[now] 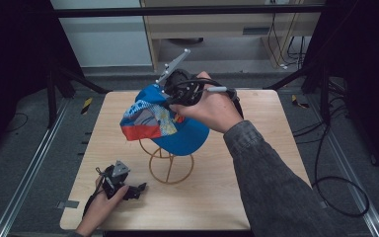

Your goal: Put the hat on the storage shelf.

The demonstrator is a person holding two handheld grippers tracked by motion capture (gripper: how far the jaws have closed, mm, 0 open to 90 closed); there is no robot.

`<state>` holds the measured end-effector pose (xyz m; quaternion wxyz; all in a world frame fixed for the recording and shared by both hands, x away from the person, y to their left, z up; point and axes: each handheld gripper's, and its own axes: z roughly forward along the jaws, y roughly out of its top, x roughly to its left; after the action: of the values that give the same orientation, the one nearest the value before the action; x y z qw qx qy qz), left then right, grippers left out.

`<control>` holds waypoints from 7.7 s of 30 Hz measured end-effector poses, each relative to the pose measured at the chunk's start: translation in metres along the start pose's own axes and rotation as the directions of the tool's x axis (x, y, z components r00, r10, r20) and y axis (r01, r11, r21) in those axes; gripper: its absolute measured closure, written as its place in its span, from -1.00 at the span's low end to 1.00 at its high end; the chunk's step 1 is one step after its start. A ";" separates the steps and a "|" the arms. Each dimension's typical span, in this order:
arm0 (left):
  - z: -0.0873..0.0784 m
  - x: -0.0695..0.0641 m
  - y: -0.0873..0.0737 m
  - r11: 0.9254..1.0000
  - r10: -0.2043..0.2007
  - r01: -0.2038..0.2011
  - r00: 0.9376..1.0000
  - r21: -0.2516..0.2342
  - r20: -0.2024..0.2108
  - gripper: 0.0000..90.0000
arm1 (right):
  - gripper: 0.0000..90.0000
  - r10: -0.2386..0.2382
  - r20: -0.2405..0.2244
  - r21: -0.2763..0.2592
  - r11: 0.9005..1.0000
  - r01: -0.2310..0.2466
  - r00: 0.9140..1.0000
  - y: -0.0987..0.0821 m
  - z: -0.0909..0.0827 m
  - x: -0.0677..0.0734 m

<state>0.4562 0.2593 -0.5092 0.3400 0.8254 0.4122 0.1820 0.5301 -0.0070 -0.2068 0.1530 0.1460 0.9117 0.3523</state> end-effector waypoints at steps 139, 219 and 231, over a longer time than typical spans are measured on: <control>0.000 -0.002 0.000 1.000 0.003 -0.003 1.000 0.001 0.007 -1.00 | -0.85 0.097 0.033 0.012 0.995 -0.097 0.995 -0.065 -0.036 -0.003; 0.000 -0.002 0.000 1.000 0.010 -0.010 1.000 0.003 0.004 -1.00 | -0.84 0.482 0.252 -0.189 0.875 -0.446 0.839 -0.306 -0.034 -0.014; -0.001 -0.002 -0.001 1.000 0.006 -0.006 1.000 0.003 0.008 -1.00 | -0.74 0.547 0.305 -0.164 0.836 -0.523 0.779 -0.336 0.011 -0.012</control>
<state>0.4540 0.2579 -0.5092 0.3397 0.8279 0.4087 0.1793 0.4914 -0.2434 -0.4435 0.2064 0.4519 0.7792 0.3821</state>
